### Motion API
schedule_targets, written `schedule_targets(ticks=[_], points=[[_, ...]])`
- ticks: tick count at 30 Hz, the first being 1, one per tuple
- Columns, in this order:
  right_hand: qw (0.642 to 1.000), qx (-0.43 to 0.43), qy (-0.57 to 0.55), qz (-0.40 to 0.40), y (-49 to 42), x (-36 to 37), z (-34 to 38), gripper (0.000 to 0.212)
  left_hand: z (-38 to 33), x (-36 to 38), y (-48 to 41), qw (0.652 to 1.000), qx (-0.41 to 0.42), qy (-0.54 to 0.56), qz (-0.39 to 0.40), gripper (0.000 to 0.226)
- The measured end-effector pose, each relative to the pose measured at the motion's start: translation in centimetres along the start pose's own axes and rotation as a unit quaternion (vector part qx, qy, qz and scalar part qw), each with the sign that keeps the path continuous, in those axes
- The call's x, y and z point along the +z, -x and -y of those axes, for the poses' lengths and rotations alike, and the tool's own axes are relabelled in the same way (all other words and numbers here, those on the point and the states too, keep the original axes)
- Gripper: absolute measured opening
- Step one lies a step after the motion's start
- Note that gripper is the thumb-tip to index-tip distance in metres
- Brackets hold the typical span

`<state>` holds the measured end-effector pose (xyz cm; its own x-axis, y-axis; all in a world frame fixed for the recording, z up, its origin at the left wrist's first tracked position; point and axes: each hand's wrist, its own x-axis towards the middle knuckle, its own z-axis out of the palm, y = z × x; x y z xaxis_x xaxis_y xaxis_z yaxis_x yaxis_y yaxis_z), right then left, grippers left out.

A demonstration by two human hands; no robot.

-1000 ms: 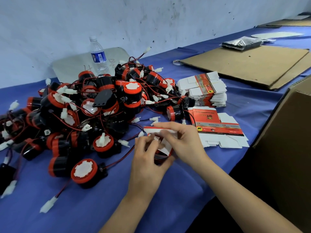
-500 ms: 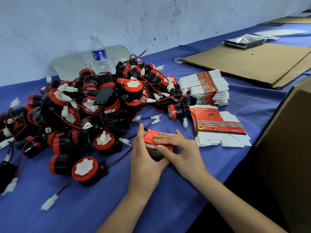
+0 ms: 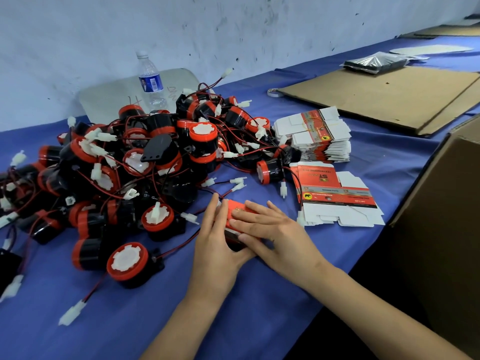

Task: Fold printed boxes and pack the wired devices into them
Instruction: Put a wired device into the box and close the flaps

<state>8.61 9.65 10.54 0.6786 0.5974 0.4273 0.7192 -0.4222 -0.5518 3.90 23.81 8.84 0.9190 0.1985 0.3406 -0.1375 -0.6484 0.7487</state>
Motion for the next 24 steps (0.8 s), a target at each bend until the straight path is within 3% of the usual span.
schedule_targets(ticks=[4, 10, 13, 16, 20, 24], points=[[0.991, -0.029, 0.117, 0.053, 0.4, -0.9, 0.2, 0.036, 0.3, -0.2, -0.2, 0.999, 0.016, -0.032, 0.016, 0.094], [0.984, -0.021, 0.133, 0.118, 0.3, -1.2, -0.4, 0.041, 1.3, -1.1, -0.5, 0.988, 0.06, -0.124, 0.065, 0.092], [0.993, -0.03, 0.08, 0.081, 0.4, -0.7, -0.5, 0.042, 1.6, -1.3, -0.2, 0.989, 0.076, -0.092, 0.082, 0.083], [0.999, -0.016, -0.028, -0.013, 0.7, -0.2, -0.9, 0.033, 1.4, -1.7, -0.1, 0.993, 0.088, -0.063, 0.049, 0.083], [0.943, 0.114, -0.312, -0.04, 0.9, -1.5, -1.3, 0.024, 0.6, -2.0, -0.2, 0.99, 0.132, -0.054, 0.01, 0.065], [0.946, 0.103, -0.306, -0.018, 1.1, -1.7, -1.5, 0.044, -0.6, -1.5, 0.1, 0.994, 0.11, -0.01, -0.01, 0.05]])
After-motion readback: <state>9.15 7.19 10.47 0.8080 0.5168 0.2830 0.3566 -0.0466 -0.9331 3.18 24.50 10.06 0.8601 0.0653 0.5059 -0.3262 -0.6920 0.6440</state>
